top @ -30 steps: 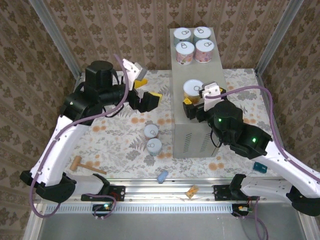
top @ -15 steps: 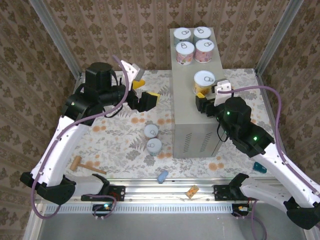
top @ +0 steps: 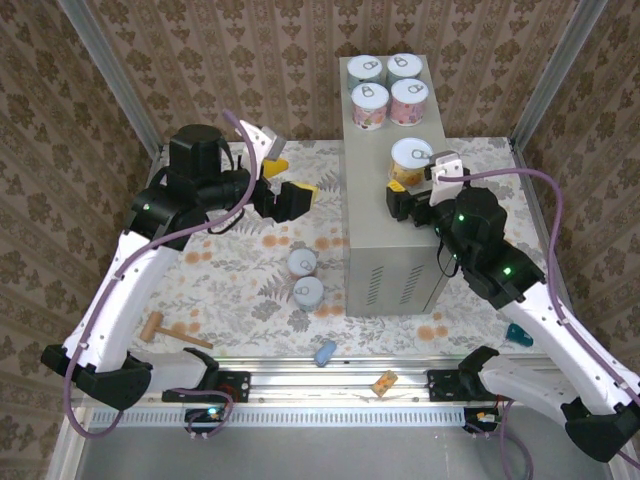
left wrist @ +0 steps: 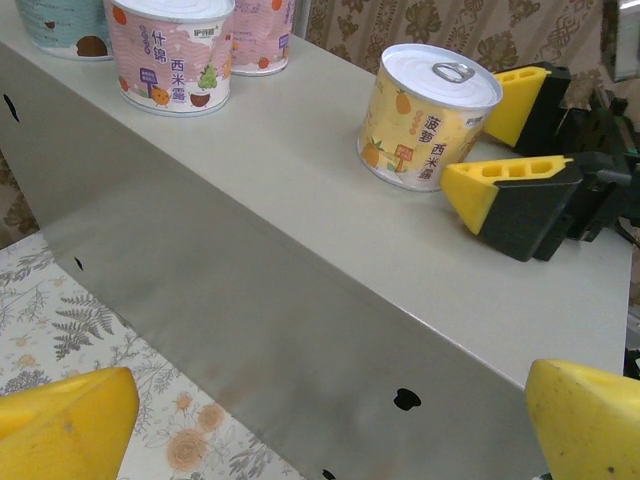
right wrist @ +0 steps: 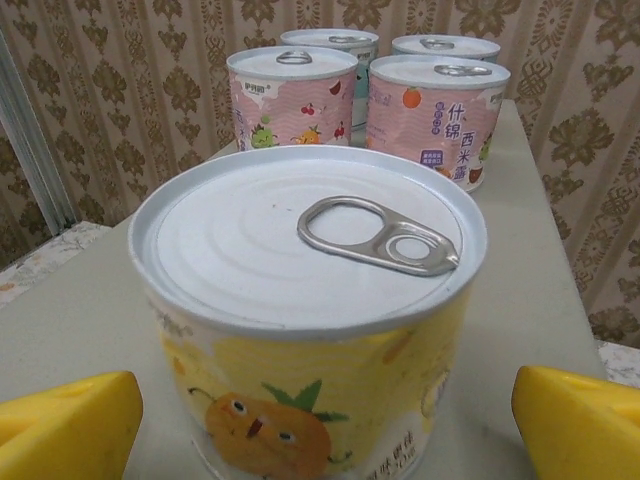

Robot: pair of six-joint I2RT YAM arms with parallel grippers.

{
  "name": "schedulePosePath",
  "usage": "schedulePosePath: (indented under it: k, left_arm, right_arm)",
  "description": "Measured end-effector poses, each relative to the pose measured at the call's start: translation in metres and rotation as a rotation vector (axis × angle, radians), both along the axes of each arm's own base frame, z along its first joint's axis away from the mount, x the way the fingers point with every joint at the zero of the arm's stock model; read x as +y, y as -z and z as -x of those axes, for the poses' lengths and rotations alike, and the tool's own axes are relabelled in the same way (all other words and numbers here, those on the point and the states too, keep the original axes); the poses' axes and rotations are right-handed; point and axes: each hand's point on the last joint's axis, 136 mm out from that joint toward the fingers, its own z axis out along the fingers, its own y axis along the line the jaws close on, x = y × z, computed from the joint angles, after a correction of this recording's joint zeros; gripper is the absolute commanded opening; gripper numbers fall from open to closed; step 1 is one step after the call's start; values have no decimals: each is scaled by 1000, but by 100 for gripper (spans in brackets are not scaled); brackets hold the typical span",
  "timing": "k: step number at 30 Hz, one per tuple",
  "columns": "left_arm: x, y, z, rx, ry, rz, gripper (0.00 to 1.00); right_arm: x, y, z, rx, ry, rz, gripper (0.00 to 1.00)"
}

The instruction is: Place and organize the canned foods onto the counter

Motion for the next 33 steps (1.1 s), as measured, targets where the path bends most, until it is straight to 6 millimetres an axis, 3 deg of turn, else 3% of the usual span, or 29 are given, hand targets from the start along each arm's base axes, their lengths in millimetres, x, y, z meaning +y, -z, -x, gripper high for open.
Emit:
schedulePosePath:
  k: [10, 19, 33]
  left_arm:
    - [3, 0, -3, 4, -11, 5, 100]
    - [3, -2, -3, 14, -13, 19, 100]
    - [2, 0, -4, 19, -15, 19, 100]
  right_arm:
    - [-11, -1, -22, -16, 37, -15, 80]
    - [-26, -1, -48, -8, 53, -21, 77]
    - [-19, -1, -75, -2, 22, -22, 78]
